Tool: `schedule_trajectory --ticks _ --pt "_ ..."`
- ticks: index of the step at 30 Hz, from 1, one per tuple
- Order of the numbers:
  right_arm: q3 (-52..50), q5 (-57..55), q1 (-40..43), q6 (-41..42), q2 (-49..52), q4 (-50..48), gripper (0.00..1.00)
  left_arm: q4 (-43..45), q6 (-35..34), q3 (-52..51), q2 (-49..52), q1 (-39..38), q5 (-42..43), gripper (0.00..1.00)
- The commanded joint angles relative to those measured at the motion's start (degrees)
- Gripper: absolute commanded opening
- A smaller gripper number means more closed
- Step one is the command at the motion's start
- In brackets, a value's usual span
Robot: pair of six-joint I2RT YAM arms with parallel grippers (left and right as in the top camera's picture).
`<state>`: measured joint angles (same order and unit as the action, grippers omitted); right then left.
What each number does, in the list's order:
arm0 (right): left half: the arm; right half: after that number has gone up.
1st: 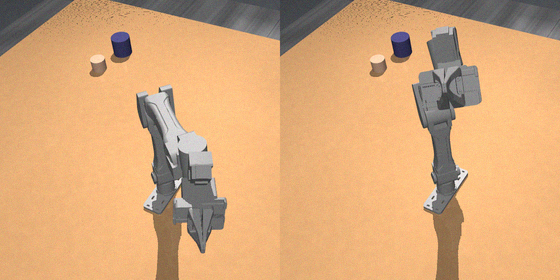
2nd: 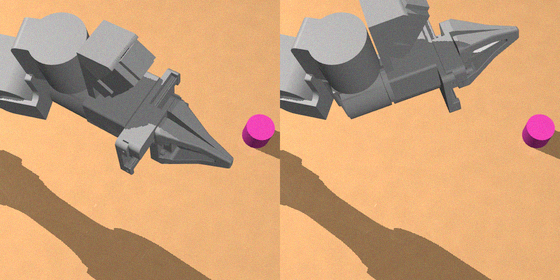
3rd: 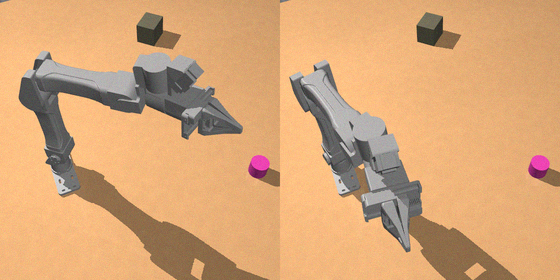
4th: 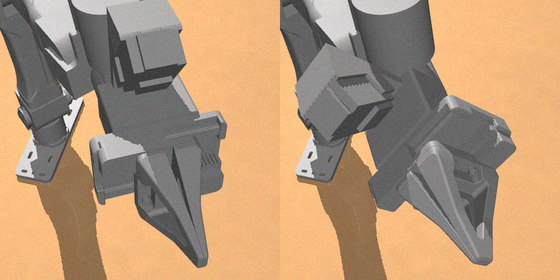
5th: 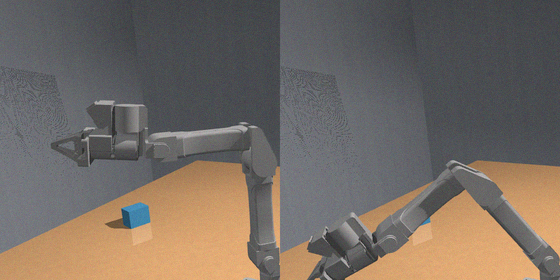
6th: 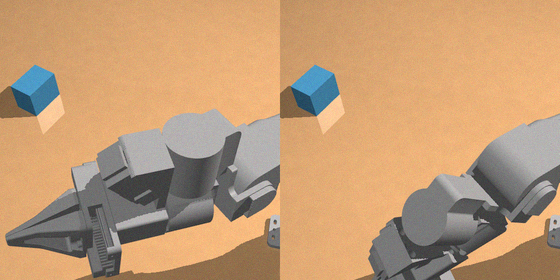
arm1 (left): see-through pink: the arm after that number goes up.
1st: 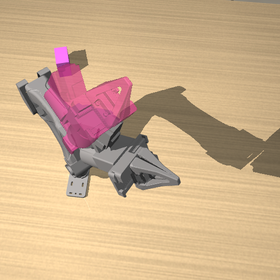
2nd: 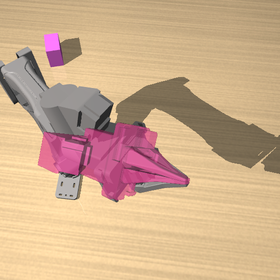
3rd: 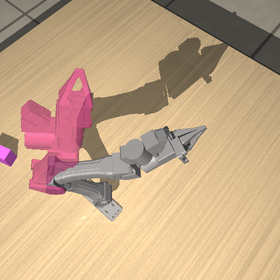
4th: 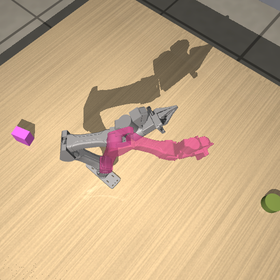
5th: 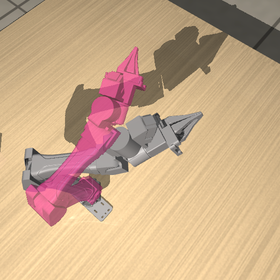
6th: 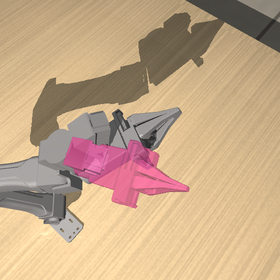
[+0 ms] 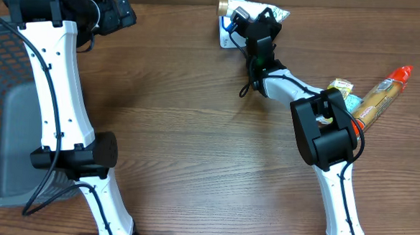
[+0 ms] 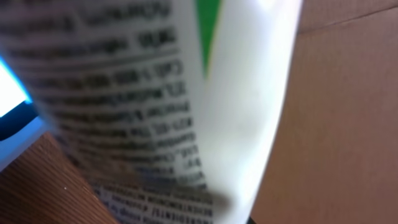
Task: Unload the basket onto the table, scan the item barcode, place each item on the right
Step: 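Hold the conditioner tube up to the white scanner with right gripper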
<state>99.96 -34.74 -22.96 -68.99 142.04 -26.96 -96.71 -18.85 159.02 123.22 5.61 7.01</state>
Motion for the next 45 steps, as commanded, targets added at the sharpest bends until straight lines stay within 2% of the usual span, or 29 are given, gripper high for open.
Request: schedule_trajectory --ticks 1,5,9,15,21,31,36,45 --pt "2.1 -0.1 0.2 1.7 -0.8 -1.3 0.04 -0.1 1.1 0.1 -1.5 -0.4 -0.4 1.00" --pt "2.1 0.9 0.2 1.0 -0.8 -3.9 0.04 -0.1 1.1 0.1 -1.5 -0.4 -0.4 1.00" --pt "2.3 3.2 0.2 -3.1 -0.8 -6.3 0.04 -0.1 1.1 0.1 -1.5 -0.4 -0.4 1.00" --pt "6.8 4.0 0.2 -4.6 -0.8 -6.2 0.04 -0.1 1.1 0.1 -1.5 -0.4 -0.4 1.00" --pt "13.6 7.7 1.4 -4.6 -0.7 0.2 0.04 -0.1 1.1 0.1 -1.5 -0.4 -0.4 0.99" --pt "22.3 6.1 2.2 -8.0 6.7 1.5 0.04 -0.1 1.1 0.1 -1.5 -0.4 -0.4 1.00" --pt "22.5 5.9 2.2 -8.0 7.6 6.6 0.04 -0.1 1.1 0.1 -1.5 -0.4 -0.4 0.99" --pt "22.5 5.1 2.3 -9.2 7.6 6.8 0.04 -0.1 1.1 0.1 -1.5 -0.4 -0.4 1.00"
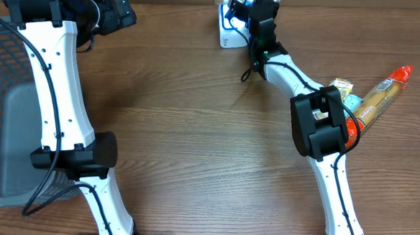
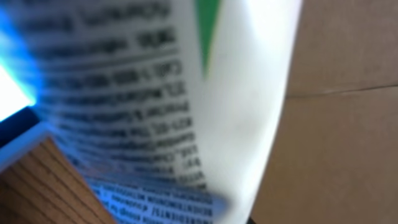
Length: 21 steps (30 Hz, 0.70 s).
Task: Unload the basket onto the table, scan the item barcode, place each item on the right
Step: 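Hold the conditioner tube up to the white scanner with right gripper, then carry the tube right and release it beside the green carton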
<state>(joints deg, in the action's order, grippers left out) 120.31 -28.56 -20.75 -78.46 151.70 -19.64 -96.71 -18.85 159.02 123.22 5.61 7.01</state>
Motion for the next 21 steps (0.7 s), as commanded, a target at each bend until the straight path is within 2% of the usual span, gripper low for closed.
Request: schedule_trajectory --ticks 1,21 --pt "2.1 -1.4 0.0 0.4 -2.1 -0.4 0.04 -0.1 1.1 0.1 -1.5 -0.4 -0.4 0.99" --pt "1.9 -2.9 -0.4 0.9 -2.0 -0.2 0.04 -0.1 1.1 0.1 -1.5 -0.5 -0.4 1.00"
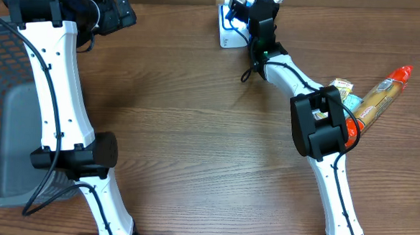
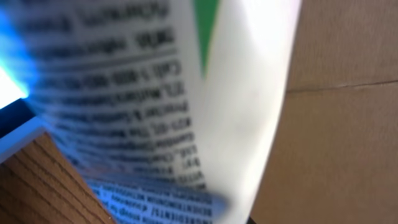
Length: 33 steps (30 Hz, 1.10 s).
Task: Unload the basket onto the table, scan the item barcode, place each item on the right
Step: 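Carry the tube right and release it beside the green carton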
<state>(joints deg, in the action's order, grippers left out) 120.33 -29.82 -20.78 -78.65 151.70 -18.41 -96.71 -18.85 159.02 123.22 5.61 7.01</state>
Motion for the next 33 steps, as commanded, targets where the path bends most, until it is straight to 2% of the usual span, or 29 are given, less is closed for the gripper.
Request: schedule_trajectory --ticks 1,10,14,18,21,23,25,28,29,33 --pt "1.9 -2.0 -0.4 1.1 -2.0 -1.4 0.04 -0.1 1.1 0.1 -1.5 -0.5 -0.4 0.99" --pt "1.9 -5.6 -2.1 6.6 -4.8 -5.7 0.04 -0.1 1.1 0.1 -1.5 -0.5 -0.4 0.99" --pt "1.9 -9.1 -2.4 10.2 -10.6 -0.7 0.04 -0.1 1.1 0.1 -1.5 -0.5 -0.4 1.00" --pt "1.9 -14.3 -3.0 16.8 -18.0 9.6 0.04 -0.1 1.1 0.1 -1.5 -0.5 -0.4 1.00" --pt "1.9 -20.6 -3.7 27.7 -24.3 19.7 0.04 -0.1 1.1 0.1 -1.5 -0.5 -0.4 1.00" --pt "1.9 -21.5 -3.7 38.0 -28.7 31.9 0.04 -0.1 1.1 0.1 -1.5 -0.5 -0.4 1.00" --pt "1.9 -18.3 -3.0 51.7 -32.9 47.3 0.04 -0.1 1.1 0.1 -1.5 -0.5 -0.4 1.00" --pt "1.9 -4.8 -0.7 70.0 -37.6 66.5 0.05 -0.1 1.1 0.1 -1.5 -0.5 -0.4 1.00" --pt "1.9 4.1 1.1 77.2 -39.1 73.5 0.18 -0.1 1.1 0.1 -1.5 -0.5 -0.4 1.00" --pt "1.9 23.4 7.6 92.3 -40.2 86.1 0.18 -0.1 1.1 0.1 -1.5 -0.5 -0.4 0.99"
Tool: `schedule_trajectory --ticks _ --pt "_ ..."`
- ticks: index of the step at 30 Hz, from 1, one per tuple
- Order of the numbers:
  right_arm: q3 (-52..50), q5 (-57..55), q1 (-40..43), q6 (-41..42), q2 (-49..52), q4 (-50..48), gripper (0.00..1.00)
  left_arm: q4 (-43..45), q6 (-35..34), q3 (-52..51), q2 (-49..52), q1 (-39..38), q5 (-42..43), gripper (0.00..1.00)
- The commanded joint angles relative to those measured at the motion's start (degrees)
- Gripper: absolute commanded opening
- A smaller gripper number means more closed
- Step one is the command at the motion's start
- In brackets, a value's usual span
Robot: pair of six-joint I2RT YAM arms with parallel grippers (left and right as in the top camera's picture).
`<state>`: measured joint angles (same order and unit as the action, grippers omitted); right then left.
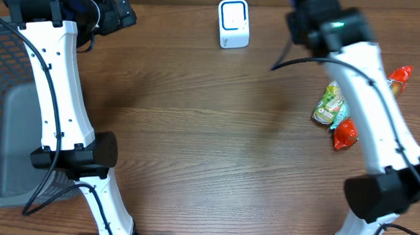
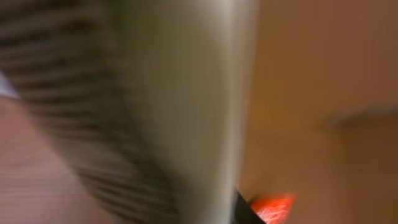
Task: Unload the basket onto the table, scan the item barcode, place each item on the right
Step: 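Carry the tube right and release it beside the green carton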
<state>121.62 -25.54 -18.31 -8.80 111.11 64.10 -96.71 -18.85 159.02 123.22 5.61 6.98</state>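
A white packet (image 2: 186, 93) with blurred printed lines fills the left of the right wrist view, and my right gripper (image 2: 214, 214) is shut on it. Overhead, the right arm (image 1: 330, 27) reaches to the far edge, right of the white scanner (image 1: 234, 23); its fingers and the packet lie past the top edge there. The scanner stands alone at the back middle. My left gripper (image 1: 118, 12) is raised at the far left, well away from the scanner; its jaws are too dark to read.
A green snack packet (image 1: 331, 104), a red item (image 1: 344, 133) and an orange-tipped pack (image 1: 399, 73) lie at the right, partly under the right arm. A grey mesh basket (image 1: 1, 121) sits at the left edge. A blurred red-orange item (image 2: 273, 205) shows low in the wrist view.
My right arm has swung from over the scanner to the right, with the packet still in its gripper. The scanner now stands uncovered. The wrist view is smeared, without the blue glow.
My right gripper held the printed packet just in front of the scanner. Then it held it over the scanner's face, with blue light on the print, and stayed there. Now arm and packet are off to the right, over the other items.
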Motion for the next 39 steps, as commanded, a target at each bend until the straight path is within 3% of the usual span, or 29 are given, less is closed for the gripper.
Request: schedule_trajectory --ticks 1,4,9,19,20,21,22,27,38,39 --pt "0.5 21.7 6.7 25.4 0.5 5.9 0.18 -0.1 1.1 0.1 -1.5 -0.5 -0.3 1.00" --pt "-1.6 24.3 11.8 36.6 0.5 10.3 0.11 -0.1 1.1 0.1 -1.5 -0.5 -0.3 1.00" --pt "-7.8 24.4 18.4 47.3 0.6 12.2 0.04 -0.1 1.1 0.1 -1.5 -0.5 -0.3 0.99" --pt "-25.5 24.4 23.8 47.6 0.6 7.1 0.11 -0.1 1.1 0.1 -1.5 -0.5 -0.3 0.99" --pt "-26.0 24.4 23.8 47.6 0.6 7.4 0.16 -0.1 1.1 0.1 -1.5 -0.5 -0.4 1.00" --pt "-26.1 24.4 23.8 47.6 0.6 8.0 0.33 -0.1 1.1 0.1 -1.5 -0.5 -0.4 1.00" --pt "-26.0 24.4 23.8 47.6 0.5 8.5 0.41 -0.1 1.1 0.1 -1.5 -0.5 -0.4 1.00" --pt "-21.1 27.9 23.8 42.4 -0.1 12.8 0.60 -0.1 1.1 0.1 -1.5 -0.5 -0.3 1.00" --pt "8.2 31.7 20.1 36.8 -7.7 32.8 0.70 -0.1 1.1 0.1 -1.5 -0.5 -0.4 1.00" --pt "10.8 32.5 18.9 36.6 -9.2 33.0 1.00 -0.1 1.1 0.1 -1.5 -0.5 -0.4 1.00"
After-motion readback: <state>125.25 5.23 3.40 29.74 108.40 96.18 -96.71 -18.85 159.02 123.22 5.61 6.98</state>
